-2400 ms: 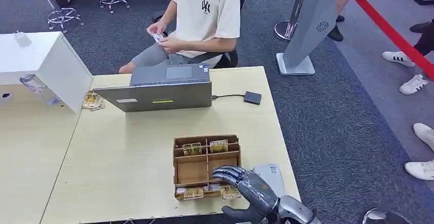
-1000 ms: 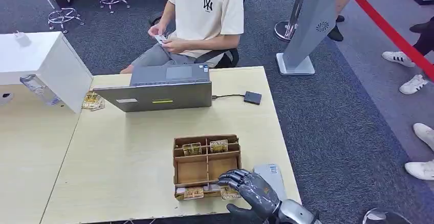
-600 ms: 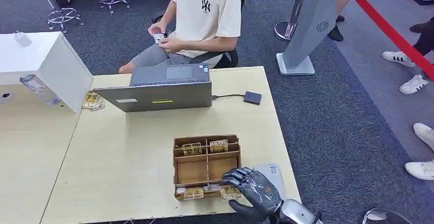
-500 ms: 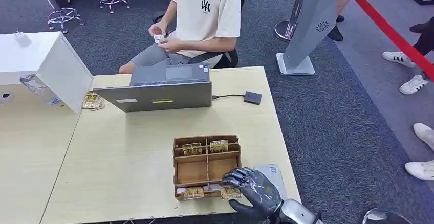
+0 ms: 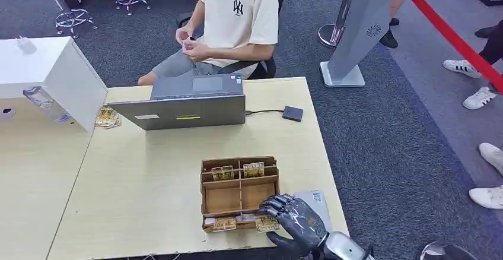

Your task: Pass the card to the sensor for recognition and then transmit it.

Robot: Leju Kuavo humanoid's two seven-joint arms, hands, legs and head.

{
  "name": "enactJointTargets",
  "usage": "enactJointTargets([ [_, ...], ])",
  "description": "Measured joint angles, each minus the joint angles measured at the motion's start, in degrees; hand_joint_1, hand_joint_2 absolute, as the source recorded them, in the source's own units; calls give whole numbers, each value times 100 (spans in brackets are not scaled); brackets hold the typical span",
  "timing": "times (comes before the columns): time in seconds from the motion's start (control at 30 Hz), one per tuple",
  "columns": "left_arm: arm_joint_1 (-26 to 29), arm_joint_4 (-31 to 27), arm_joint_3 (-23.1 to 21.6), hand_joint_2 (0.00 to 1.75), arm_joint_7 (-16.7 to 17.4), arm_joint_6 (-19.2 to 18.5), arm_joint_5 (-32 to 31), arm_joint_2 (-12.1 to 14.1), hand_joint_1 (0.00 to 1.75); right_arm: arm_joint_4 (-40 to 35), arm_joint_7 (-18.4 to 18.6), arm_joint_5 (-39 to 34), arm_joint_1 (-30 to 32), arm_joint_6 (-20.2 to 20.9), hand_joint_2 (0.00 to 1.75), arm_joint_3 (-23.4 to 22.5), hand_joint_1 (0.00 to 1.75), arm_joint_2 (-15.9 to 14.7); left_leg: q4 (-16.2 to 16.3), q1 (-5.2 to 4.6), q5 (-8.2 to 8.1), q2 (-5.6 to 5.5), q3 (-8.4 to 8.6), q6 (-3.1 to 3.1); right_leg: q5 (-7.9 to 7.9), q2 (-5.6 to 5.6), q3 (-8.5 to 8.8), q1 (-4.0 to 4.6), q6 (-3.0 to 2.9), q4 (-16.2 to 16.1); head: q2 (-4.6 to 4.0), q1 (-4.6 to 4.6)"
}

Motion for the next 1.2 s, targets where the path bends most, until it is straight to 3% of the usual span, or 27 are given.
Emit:
enactJointTargets([
  [0.2, 0, 0, -2, 0, 0, 2, 7, 0, 0, 50, 48, 109, -33, -66, 175, 7, 105, 0, 0, 0, 0, 0, 0, 0, 0, 0, 1, 0, 0, 0, 0, 0],
  [0.23, 0, 0, -2, 0, 0, 2, 7, 0, 0, 61, 59, 122, -41, -85, 175, 7, 120, 0, 0, 0, 0, 0, 0, 0, 0, 0, 1, 0, 0, 0, 0, 0],
  [0.4, 0, 0, -7, 0, -4, 9, 11, 0, 0, 96, 87, 184, -82, -133, 175, 9, 154, 0, 0, 0, 0, 0, 1, 0, 0, -1, 2, 0, 0, -1, 0, 0],
  [0.43, 0, 0, -9, 0, -7, 15, 13, 0, 0, 107, 98, 194, -86, -138, 175, 11, 171, 0, 0, 0, 0, 0, 1, 0, 0, -1, 2, 0, 0, -1, 0, 0],
  [1.0, 0, -2, -87, 0, -13, 50, 33, -2, 0, 171, 144, 194, -120, -260, 175, 15, 175, 2, 0, -1, 0, 0, 1, 0, 0, 0, 2, 0, 0, -1, 0, 0],
  [1.2, 0, 0, -96, 0, -44, 48, 77, -18, 0, 149, -179, -332, -119, -566, 175, -41, 175, 126, 0, -1, 0, 0, 0, 0, 1, 0, 2, -1, 0, -1, 0, 0],
])
